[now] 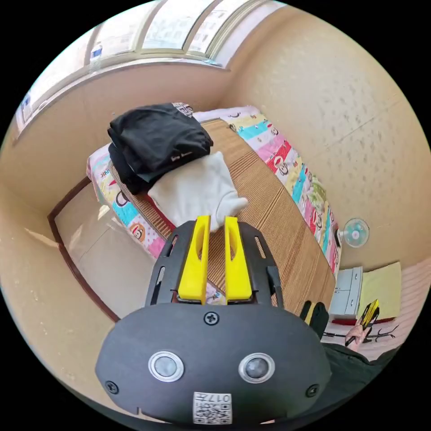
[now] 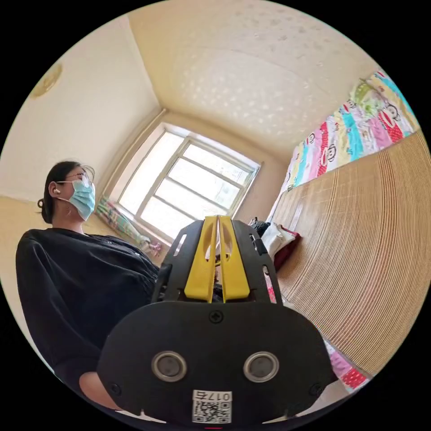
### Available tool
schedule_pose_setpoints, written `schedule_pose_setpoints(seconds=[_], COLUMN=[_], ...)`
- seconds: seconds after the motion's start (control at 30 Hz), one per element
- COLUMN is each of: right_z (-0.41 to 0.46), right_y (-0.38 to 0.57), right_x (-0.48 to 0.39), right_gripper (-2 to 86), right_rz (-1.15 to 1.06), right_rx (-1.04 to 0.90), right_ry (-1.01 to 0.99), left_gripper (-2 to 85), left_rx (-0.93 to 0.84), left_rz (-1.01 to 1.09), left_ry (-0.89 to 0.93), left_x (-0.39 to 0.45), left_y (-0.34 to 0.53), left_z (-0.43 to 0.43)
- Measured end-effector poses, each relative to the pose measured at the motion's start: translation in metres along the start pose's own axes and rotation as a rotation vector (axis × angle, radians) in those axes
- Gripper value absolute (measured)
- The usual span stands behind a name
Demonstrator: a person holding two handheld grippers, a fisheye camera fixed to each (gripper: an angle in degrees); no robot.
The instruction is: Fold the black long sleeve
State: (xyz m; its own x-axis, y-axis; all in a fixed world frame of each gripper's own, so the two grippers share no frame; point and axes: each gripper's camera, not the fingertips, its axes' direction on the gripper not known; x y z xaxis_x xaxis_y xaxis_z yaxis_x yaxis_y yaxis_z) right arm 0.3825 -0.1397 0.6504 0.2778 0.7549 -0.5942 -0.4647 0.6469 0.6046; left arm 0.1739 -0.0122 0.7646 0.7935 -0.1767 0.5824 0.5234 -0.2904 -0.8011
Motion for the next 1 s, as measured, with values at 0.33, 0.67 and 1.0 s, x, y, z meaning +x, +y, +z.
schedule_pose_setpoints(seconds=[0.33, 0.67, 1.0], right_z=[0.054, 0.015, -0.011], right_y=[0.021, 0.126, 0.194], right_x=[-0.062, -0.107, -0.162], right_gripper=[0.4, 0.3, 0.2], right_rz=[-0.021, 0.004, -0.054], right_rx=[0.122, 0.722, 1.002], right_ry=[-0.034, -0.195, -0.056], left_gripper=[9.5, 2.6, -1.0], left_rx=[-0.027, -0.372, 0.007], left_rz=[0.299, 0.281, 0.619], left_ry=[0.017, -0.055, 1.016], left_x=[-0.036, -0.074, -0.131], left_y=[-0.129, -0.188, -0.285], left_z=[-0.009, 0.073, -0.149])
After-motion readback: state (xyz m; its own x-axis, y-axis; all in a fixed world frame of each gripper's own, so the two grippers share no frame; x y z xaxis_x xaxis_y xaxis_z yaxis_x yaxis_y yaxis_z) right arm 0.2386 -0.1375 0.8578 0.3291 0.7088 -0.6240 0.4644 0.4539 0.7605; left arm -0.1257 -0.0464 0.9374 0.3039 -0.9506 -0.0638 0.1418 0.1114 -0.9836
